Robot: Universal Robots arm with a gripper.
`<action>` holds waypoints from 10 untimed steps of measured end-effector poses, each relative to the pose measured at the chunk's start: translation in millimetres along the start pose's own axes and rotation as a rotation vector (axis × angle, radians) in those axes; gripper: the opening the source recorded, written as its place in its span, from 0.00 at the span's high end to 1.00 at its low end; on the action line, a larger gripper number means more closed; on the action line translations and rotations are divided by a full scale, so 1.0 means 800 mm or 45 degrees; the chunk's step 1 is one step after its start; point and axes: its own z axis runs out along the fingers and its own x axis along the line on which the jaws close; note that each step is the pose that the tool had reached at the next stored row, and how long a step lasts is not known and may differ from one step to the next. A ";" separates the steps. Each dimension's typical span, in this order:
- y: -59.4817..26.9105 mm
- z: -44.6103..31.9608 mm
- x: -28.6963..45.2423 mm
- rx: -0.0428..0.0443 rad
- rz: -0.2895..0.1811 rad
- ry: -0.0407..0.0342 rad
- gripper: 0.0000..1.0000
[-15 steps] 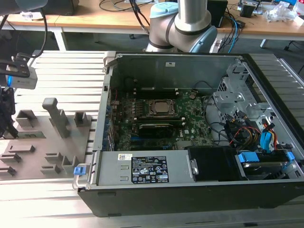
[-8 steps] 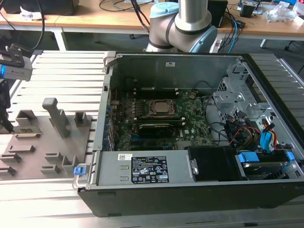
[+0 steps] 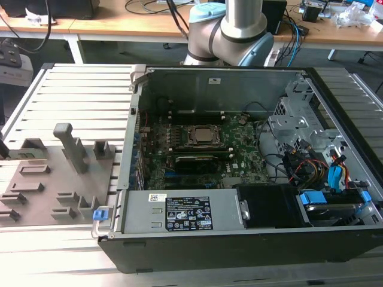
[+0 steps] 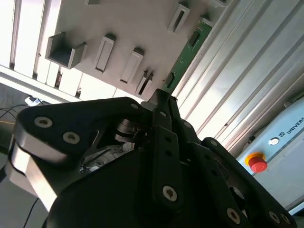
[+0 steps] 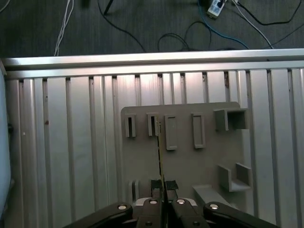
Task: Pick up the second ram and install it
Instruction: 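Pick up the second ram and move it above second insertion slot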
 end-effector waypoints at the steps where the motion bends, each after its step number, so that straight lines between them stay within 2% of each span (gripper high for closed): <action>1: 0.000 -0.0048 -0.0002 0.000 0.000 0.0001 0.86; 10: 0.001 -0.0259 -0.0009 0.000 0.000 0.0001 0.86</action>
